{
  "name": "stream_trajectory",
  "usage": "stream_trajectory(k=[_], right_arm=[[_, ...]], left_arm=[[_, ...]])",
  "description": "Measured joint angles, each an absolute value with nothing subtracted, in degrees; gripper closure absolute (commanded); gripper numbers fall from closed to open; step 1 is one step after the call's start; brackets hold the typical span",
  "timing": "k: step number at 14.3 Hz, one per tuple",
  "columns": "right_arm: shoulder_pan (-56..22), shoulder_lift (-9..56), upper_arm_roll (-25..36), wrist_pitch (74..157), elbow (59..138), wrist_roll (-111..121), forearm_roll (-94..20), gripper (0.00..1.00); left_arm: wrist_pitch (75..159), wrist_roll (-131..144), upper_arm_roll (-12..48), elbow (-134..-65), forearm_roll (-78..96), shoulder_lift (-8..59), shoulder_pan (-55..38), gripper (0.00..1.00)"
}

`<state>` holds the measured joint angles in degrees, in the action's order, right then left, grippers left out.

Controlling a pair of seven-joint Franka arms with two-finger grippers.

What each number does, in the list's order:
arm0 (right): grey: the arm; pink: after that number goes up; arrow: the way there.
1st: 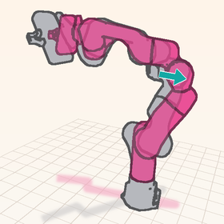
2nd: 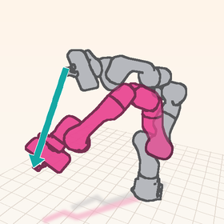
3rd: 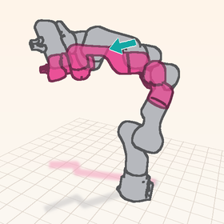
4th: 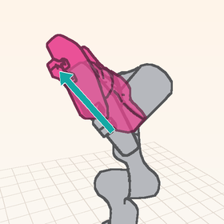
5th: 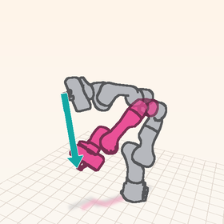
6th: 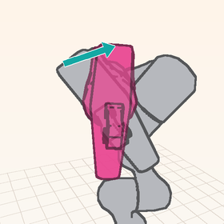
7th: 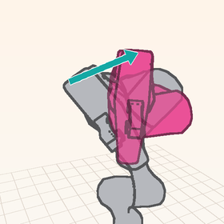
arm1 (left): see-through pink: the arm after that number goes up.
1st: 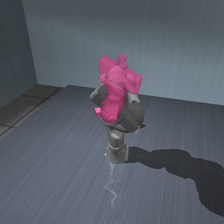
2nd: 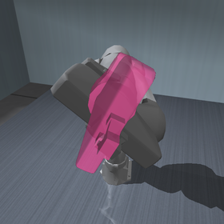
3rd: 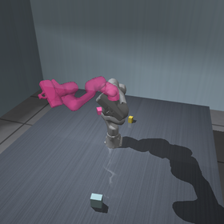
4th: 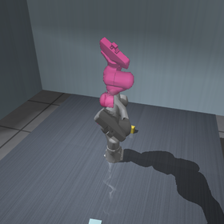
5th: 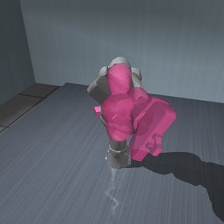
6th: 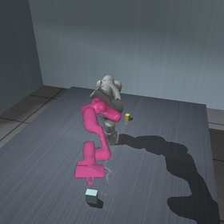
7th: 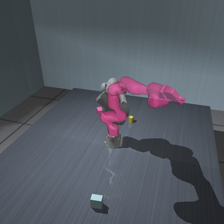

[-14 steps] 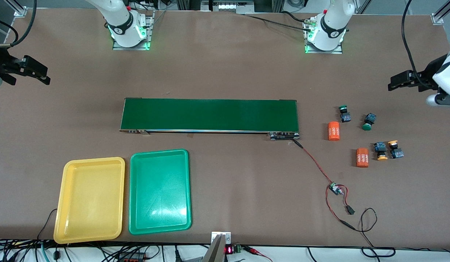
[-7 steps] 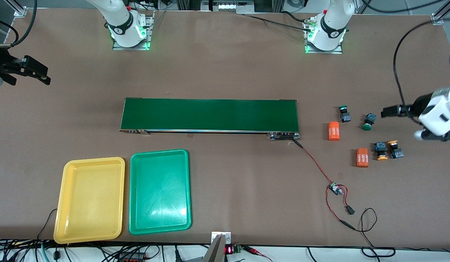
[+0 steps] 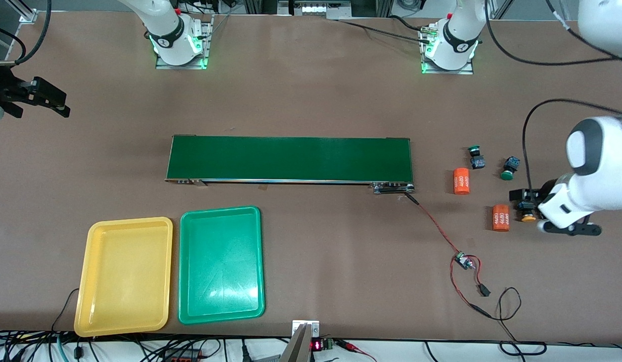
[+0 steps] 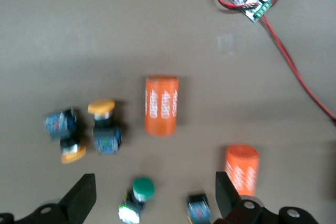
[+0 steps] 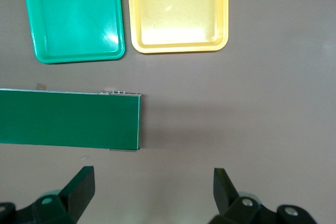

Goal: Sort buttons by color to trays
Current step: 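Reach the left gripper to an orange cylinder and grasp it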

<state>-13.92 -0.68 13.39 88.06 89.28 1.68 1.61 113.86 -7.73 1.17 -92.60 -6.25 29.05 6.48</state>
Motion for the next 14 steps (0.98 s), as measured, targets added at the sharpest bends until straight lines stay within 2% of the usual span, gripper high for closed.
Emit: stream_trajectory(k=[4,8,9,10,11,13,14], right_arm=[[-13.89,-0.68,13.41,88.07,89.28,1.68,1.61,0.0],[-14.18,-0.67,13.31,88.19,89.3,1.68,1.61,0.0],[-14.29,-0.68,13.3,88.19,89.33,1.68,1.61,0.0],[-14.31,-0.67,13.3,88.19,89.4,1.68,1.61,0.0],[-14.3,-0.67,13.32,88.19,89.47,1.68,1.61,0.0],[-14.29,-0.67,13.34,88.19,89.56,1.68,1.61,0.0],[-14.28,-0.68,13.38,88.19,89.58,1.68,1.61,0.0]], left_arm=[[132.39,-11.01,1.1,-98.59,-7.01,34.81,6.57,0.0],[137.88,-15.01,1.02,-99.56,-7.03,37.59,7.27,0.04],[139.65,-15.21,0.98,-100.45,-7.03,37.85,7.68,0.15],[141.85,-15.28,0.95,-101.69,-7.03,38.1,8.02,0.38],[143.05,-15.27,0.95,-102.82,-7.03,38.26,8.25,0.51],[143.22,-15.25,0.96,-104.02,-7.03,38.29,8.39,0.66],[143.17,-15.24,0.97,-104.1,-7.03,38.29,8.38,0.68]])
